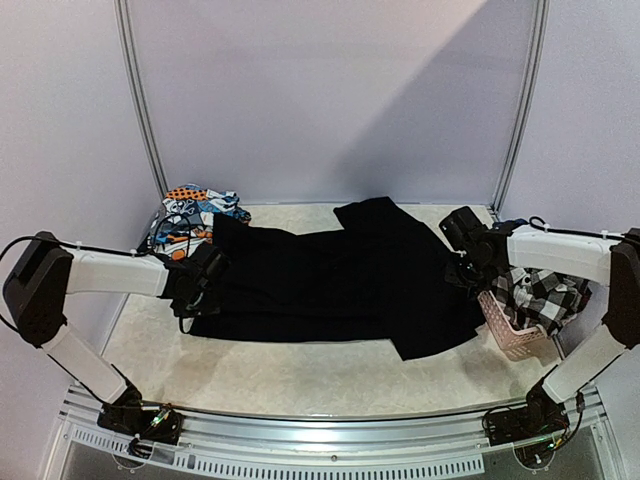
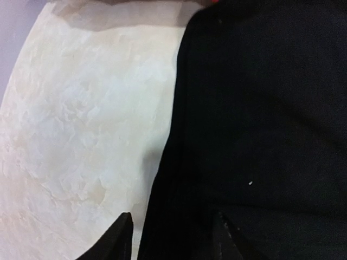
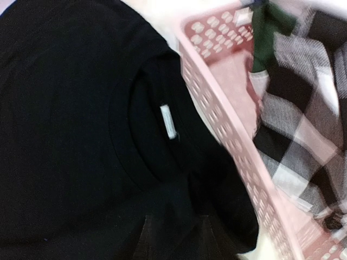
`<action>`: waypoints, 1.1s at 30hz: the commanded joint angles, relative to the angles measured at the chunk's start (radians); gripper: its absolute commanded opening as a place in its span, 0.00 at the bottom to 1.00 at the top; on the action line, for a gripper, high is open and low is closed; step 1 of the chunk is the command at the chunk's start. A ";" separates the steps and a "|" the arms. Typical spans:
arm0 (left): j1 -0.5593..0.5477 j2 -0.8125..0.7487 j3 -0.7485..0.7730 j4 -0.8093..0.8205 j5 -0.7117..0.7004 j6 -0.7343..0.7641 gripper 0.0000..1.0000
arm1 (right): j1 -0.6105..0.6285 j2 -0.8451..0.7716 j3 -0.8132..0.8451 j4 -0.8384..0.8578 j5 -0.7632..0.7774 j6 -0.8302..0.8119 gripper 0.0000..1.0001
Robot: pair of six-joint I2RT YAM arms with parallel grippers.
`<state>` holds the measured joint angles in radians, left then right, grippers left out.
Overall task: Fold and stack the mixed laundry pile
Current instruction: Fold the flattened T-shirt at the center of the board.
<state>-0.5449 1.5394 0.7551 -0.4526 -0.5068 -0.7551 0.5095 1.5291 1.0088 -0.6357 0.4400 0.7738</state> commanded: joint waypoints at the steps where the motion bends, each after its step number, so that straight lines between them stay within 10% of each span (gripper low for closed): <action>1: 0.017 -0.026 0.068 0.015 -0.018 0.050 0.58 | -0.009 0.025 0.095 -0.018 0.022 -0.035 0.48; 8: 0.016 -0.246 0.069 -0.101 -0.099 0.082 0.99 | -0.010 -0.082 0.146 -0.084 0.015 -0.093 0.77; 21: -0.030 -0.667 -0.180 -0.139 0.063 0.086 1.00 | 0.130 -0.543 -0.342 -0.004 -0.319 -0.041 0.84; 33: -0.074 -0.725 -0.252 -0.103 0.121 0.074 0.95 | 0.134 -0.528 -0.500 0.024 -0.154 0.085 0.72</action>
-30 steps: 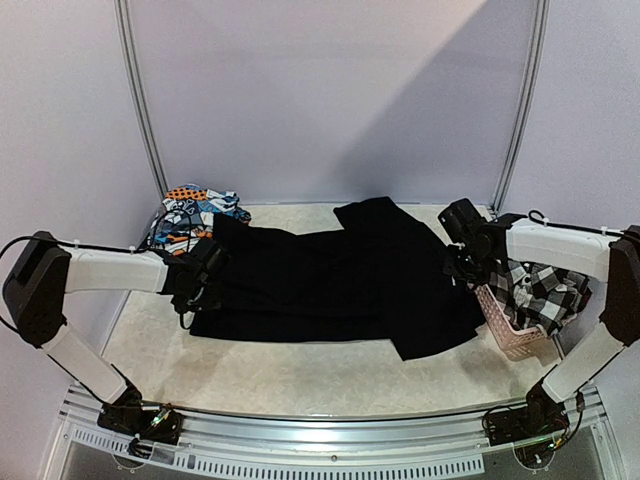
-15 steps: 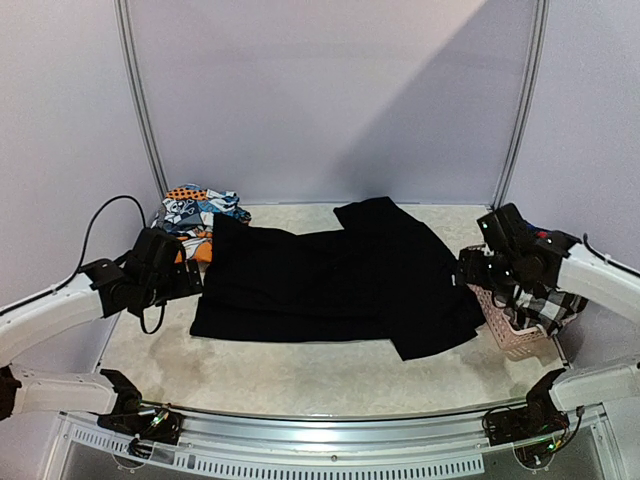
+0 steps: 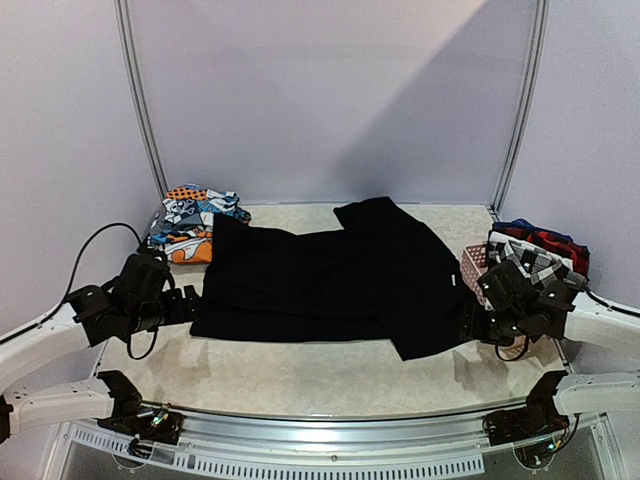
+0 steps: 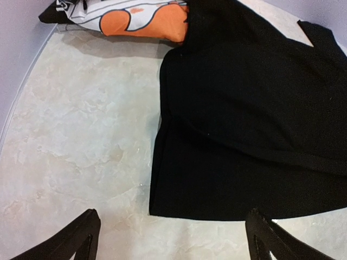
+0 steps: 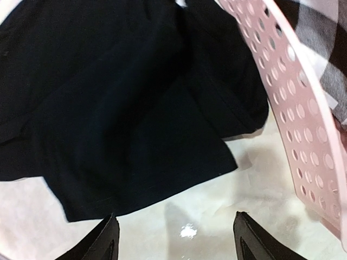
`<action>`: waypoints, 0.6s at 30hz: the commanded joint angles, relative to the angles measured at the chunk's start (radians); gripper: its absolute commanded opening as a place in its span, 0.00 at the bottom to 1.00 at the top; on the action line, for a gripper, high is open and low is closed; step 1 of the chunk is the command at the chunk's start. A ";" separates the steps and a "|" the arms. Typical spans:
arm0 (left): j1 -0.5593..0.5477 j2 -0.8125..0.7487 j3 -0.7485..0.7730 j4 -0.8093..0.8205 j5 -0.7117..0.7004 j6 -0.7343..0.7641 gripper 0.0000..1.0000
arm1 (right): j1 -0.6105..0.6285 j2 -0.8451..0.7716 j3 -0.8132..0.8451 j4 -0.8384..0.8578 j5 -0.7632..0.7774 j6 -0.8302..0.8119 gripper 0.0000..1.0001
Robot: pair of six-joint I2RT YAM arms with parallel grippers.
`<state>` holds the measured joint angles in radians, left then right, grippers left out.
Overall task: Fold and stack the mixed laundry pile
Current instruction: Fold the flattened T-shirt at the center of the board.
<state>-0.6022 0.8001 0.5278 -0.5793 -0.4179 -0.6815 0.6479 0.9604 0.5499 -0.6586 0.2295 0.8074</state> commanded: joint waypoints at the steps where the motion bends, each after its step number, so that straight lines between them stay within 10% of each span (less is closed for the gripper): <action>1: -0.018 0.018 -0.028 0.030 0.034 0.000 0.94 | -0.011 0.063 -0.045 0.057 0.056 0.058 0.72; 18: -0.028 0.044 -0.064 0.075 0.045 -0.004 0.89 | -0.113 0.270 -0.085 0.294 -0.007 0.081 0.52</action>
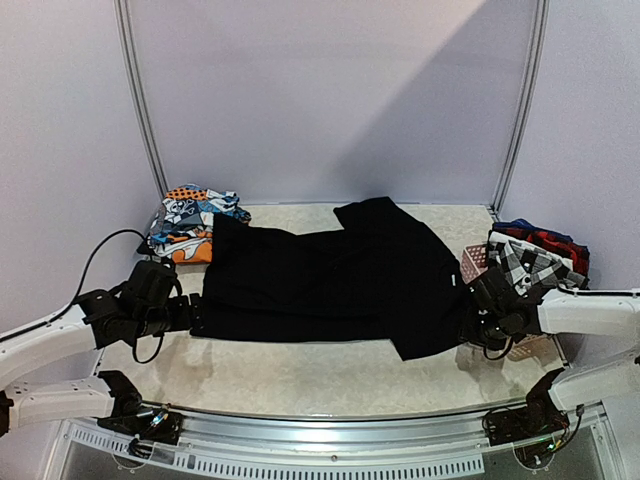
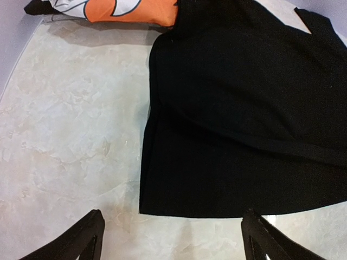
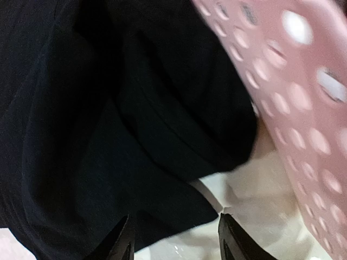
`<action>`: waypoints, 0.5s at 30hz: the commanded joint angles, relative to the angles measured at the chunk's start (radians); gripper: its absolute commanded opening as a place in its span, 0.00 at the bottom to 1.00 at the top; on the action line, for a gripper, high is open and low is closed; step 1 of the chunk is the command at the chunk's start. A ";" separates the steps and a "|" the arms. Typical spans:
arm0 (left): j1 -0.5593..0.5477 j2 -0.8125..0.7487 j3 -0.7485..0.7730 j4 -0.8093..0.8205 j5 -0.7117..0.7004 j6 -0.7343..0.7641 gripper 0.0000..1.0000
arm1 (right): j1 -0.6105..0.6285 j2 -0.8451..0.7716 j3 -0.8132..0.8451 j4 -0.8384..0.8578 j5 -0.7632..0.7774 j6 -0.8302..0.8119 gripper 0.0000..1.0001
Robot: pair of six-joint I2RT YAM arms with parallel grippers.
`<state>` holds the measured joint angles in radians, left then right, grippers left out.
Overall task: Fold and stack the mixed laundry pile
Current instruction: Fold the flattened T-shirt at the center of the board.
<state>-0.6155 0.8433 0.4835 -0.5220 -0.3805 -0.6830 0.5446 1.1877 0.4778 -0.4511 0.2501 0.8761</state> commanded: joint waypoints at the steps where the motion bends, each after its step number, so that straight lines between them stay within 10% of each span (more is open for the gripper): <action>1: -0.016 0.000 -0.021 0.016 0.008 -0.003 0.89 | -0.010 0.061 -0.012 0.095 -0.031 0.010 0.52; 15: -0.018 -0.031 -0.028 -0.001 0.005 -0.007 0.88 | -0.011 0.066 -0.004 0.049 -0.032 0.000 0.09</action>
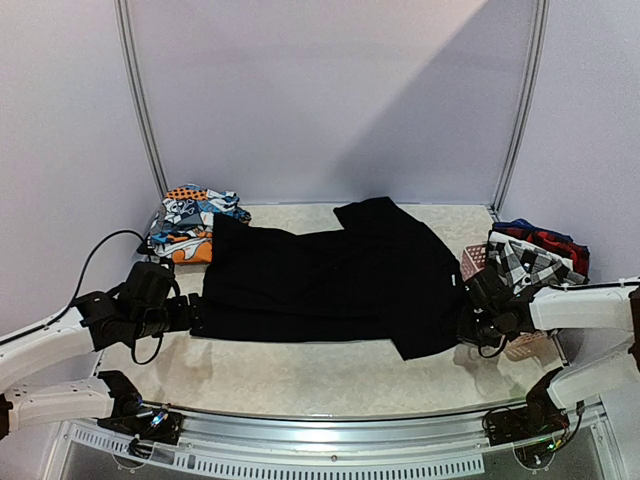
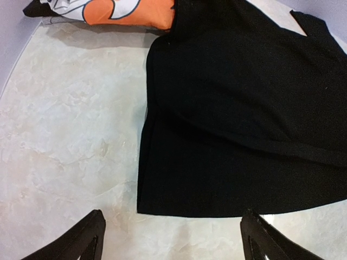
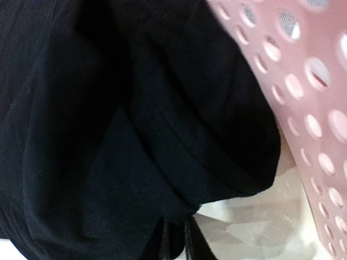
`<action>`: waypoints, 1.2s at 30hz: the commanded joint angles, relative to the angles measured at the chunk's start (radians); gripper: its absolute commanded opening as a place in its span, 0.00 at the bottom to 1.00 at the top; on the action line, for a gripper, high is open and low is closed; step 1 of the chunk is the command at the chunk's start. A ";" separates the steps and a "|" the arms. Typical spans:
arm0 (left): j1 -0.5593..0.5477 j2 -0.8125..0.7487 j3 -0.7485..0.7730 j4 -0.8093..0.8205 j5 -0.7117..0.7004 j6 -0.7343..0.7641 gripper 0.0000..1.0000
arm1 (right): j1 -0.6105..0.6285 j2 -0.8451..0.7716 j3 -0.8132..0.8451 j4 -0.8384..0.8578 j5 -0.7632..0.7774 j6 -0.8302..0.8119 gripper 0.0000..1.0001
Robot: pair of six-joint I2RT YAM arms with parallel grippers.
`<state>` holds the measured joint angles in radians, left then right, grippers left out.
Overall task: Fold and stack the mixed laundry pile
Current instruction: Fold the flattened T-shirt at the center of the board.
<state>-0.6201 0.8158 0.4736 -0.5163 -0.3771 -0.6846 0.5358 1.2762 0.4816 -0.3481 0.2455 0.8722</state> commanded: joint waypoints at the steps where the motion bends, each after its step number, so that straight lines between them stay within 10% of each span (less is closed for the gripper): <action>1: -0.013 -0.003 -0.018 -0.005 0.001 -0.006 0.88 | -0.003 -0.033 -0.006 -0.060 -0.028 0.003 0.08; 17: -0.013 -0.003 -0.018 0.005 0.004 -0.004 0.87 | -0.002 -0.157 0.207 -0.175 -0.161 -0.092 0.00; 36: -0.018 0.060 -0.019 0.029 0.031 0.002 0.87 | -0.044 0.315 0.753 -0.249 -0.001 -0.142 0.00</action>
<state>-0.6224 0.8696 0.4652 -0.4984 -0.3550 -0.6838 0.5224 1.5024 1.1633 -0.5579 0.1894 0.7536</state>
